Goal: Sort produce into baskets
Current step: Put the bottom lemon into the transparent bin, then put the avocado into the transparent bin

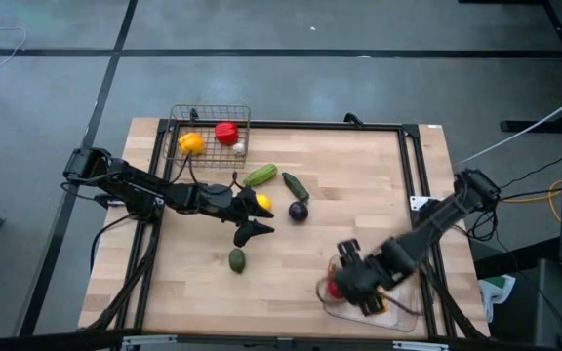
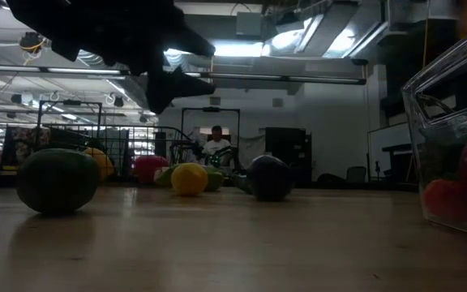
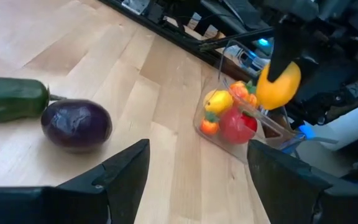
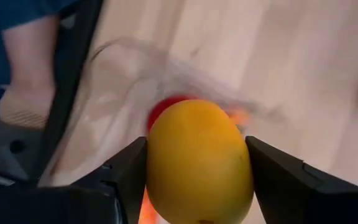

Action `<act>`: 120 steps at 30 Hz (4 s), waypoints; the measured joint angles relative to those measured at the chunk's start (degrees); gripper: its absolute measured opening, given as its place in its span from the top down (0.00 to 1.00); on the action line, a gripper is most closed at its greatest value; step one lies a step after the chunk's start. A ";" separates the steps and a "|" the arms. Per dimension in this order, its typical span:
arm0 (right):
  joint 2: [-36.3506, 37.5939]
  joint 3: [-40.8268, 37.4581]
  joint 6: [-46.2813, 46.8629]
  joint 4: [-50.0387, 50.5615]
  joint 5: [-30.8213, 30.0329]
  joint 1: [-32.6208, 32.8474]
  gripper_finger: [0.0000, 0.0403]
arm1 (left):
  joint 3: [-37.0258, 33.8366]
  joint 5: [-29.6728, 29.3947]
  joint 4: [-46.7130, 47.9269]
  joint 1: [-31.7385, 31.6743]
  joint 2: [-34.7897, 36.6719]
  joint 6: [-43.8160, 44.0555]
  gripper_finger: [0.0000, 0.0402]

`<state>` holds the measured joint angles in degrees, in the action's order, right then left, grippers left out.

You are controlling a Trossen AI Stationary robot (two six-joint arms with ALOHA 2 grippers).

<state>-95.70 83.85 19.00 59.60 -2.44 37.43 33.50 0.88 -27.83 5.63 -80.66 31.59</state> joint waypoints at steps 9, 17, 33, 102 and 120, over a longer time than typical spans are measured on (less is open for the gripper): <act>-0.02 -2.22 4.88 -1.43 0.08 9.01 0.34 | 0.02 0.00 3.62 0.00 0.00 1.51 0.34; -0.02 -2.22 4.82 -4.01 0.37 9.83 0.31 | 0.02 -0.01 6.72 0.00 -0.01 1.49 0.34; -0.04 -2.22 5.55 -4.23 0.35 9.79 0.29 | 0.02 -0.01 6.73 0.00 -0.02 -2.03 0.34; -0.09 -2.22 4.64 -2.80 -4.02 9.79 0.11 | 11.85 5.91 51.13 13.40 -6.80 59.43 0.34; -0.09 -2.22 2.99 -2.50 -6.15 9.79 0.11 | 11.82 6.11 42.99 13.44 -10.29 55.78 0.44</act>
<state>-95.79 81.62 21.99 57.10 -8.58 47.22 45.32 6.98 15.16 19.07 -90.96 87.38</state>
